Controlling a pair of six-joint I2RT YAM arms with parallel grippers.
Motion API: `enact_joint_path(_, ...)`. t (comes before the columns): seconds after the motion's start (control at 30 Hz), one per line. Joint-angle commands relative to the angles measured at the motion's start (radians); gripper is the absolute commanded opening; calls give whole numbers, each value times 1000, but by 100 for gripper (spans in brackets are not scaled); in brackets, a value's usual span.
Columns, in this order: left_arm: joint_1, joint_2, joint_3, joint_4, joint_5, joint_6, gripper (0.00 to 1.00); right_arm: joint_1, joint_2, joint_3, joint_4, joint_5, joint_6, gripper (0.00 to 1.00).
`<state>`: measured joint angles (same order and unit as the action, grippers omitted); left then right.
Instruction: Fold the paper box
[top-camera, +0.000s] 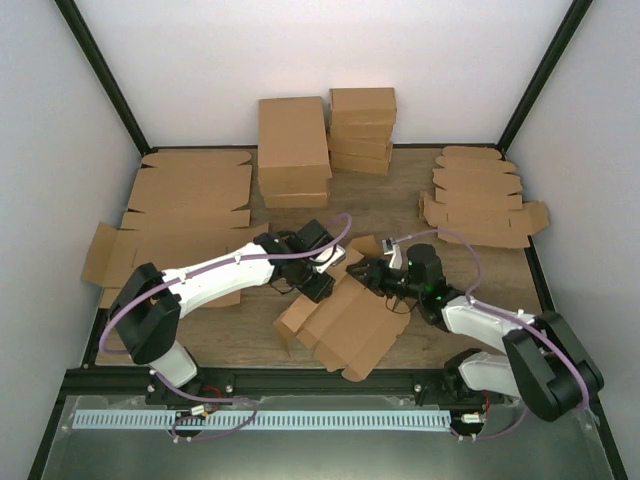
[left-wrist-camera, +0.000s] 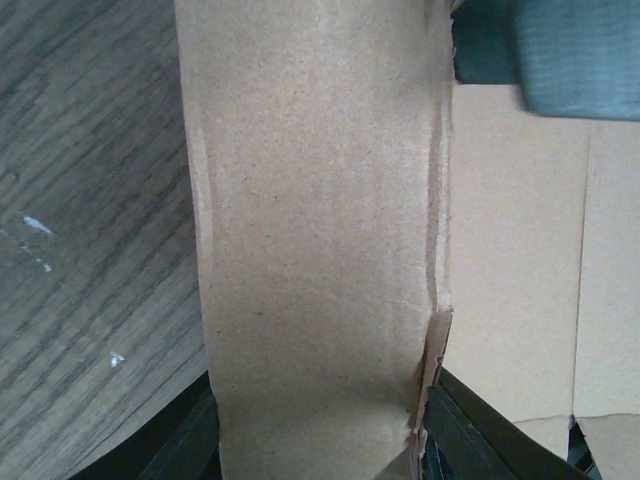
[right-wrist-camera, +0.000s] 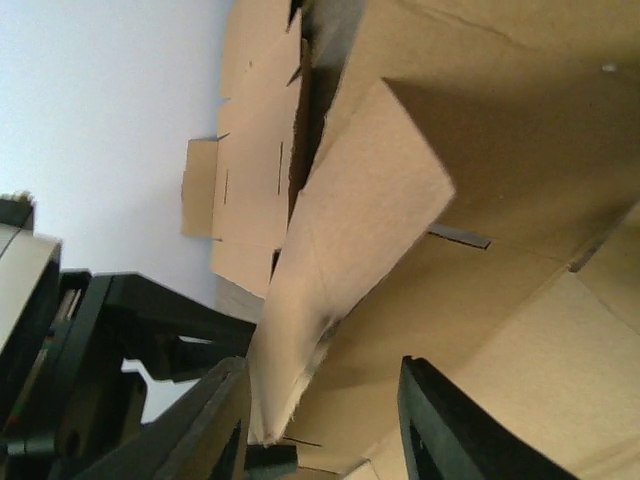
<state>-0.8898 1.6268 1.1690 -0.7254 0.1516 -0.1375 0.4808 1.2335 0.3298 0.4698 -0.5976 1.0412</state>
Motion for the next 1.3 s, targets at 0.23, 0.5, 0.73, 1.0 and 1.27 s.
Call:
enact_joint_path(0.23,10,-2,47,-114,-202,29,48,21,-187,127,-173,80,-350,63)
enact_joint_path(0.5,127,-28,41,-108,-193,31,48,166,-30,270,-147,244,-545,85)
enact_joint_path(0.73,199,-16,29,-70,-176,25,48,252,6,222,140,365,-637,100)
enact_joint_path(1.0,273,-32,15,-45,-165,23,48,275,108,215,389,286,-811,100)
enact_joint_path(1.27,307,-67,0,-37,-152,18,48,277,237,318,366,235,-896,100)
